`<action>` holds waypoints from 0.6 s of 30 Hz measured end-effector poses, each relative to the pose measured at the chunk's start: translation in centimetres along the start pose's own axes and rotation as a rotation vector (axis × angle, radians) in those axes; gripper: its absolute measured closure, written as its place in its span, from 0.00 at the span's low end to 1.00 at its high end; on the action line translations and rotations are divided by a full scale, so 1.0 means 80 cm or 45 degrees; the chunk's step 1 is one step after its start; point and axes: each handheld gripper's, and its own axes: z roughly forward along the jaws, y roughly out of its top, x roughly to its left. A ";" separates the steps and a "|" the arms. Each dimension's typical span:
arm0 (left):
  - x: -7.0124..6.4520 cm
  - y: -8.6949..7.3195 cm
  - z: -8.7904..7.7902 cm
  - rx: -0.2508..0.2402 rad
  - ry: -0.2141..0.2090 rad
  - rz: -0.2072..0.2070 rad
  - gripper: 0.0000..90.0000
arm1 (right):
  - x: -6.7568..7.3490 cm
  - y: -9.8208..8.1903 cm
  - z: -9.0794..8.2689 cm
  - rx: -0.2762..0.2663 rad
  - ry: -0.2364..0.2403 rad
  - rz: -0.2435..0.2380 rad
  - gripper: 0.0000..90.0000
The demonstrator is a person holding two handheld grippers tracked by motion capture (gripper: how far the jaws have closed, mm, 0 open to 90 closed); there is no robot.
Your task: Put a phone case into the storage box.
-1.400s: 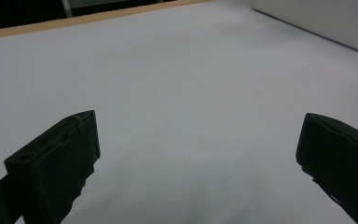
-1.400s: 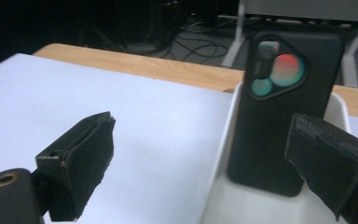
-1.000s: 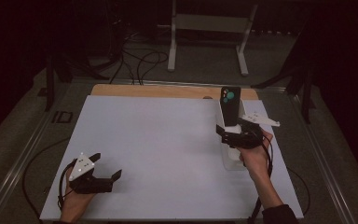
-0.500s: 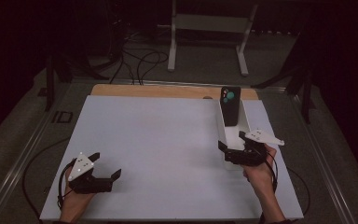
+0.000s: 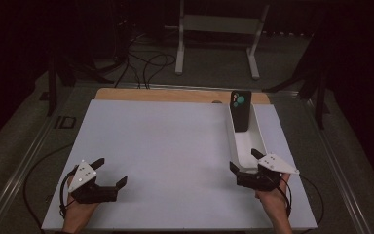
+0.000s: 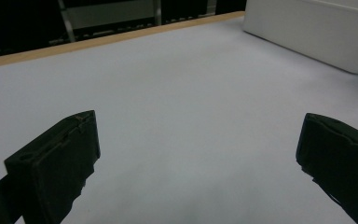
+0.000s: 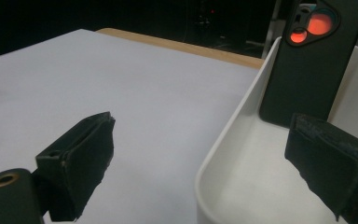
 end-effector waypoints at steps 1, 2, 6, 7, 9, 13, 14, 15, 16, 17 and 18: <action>0.000 0.000 0.000 -0.002 0.001 0.002 0.00 | 0.002 -0.002 -0.001 -0.003 0.002 -0.013 0.09; 0.000 0.001 -0.001 -0.005 0.002 0.002 0.00 | 0.003 -0.005 -0.002 -0.009 -0.002 -0.024 0.09; 0.002 0.002 -0.004 -0.029 0.008 -0.003 0.00 | 0.006 -0.013 -0.005 -0.007 0.034 -0.008 0.09; 0.002 0.002 -0.005 -0.035 0.009 -0.004 0.00 | 0.007 -0.015 -0.005 -0.006 0.043 0.000 0.09; 0.003 0.004 -0.006 -0.042 0.015 -0.002 0.00 | 0.007 -0.018 -0.008 -0.020 0.058 0.010 0.09; 0.003 0.006 -0.007 -0.047 0.018 0.006 0.00 | 0.009 -0.022 -0.015 -0.058 0.064 0.011 0.09; 0.003 0.006 -0.007 -0.049 0.018 0.008 0.00 | 0.009 -0.024 -0.016 -0.073 0.064 0.013 0.09; 0.003 0.006 -0.007 -0.049 0.018 0.008 0.00 | 0.009 -0.025 -0.017 -0.074 0.057 0.016 0.09; 0.002 0.006 -0.008 -0.049 0.020 0.015 0.00 | 0.008 -0.027 -0.018 -0.076 0.061 0.015 0.09; 0.002 0.007 -0.008 -0.050 0.021 0.018 0.00 | 0.007 -0.028 -0.018 -0.076 0.063 0.015 0.09; 0.002 0.007 -0.008 -0.050 0.021 0.018 0.00 | 0.007 -0.028 -0.018 -0.076 0.063 0.015 0.09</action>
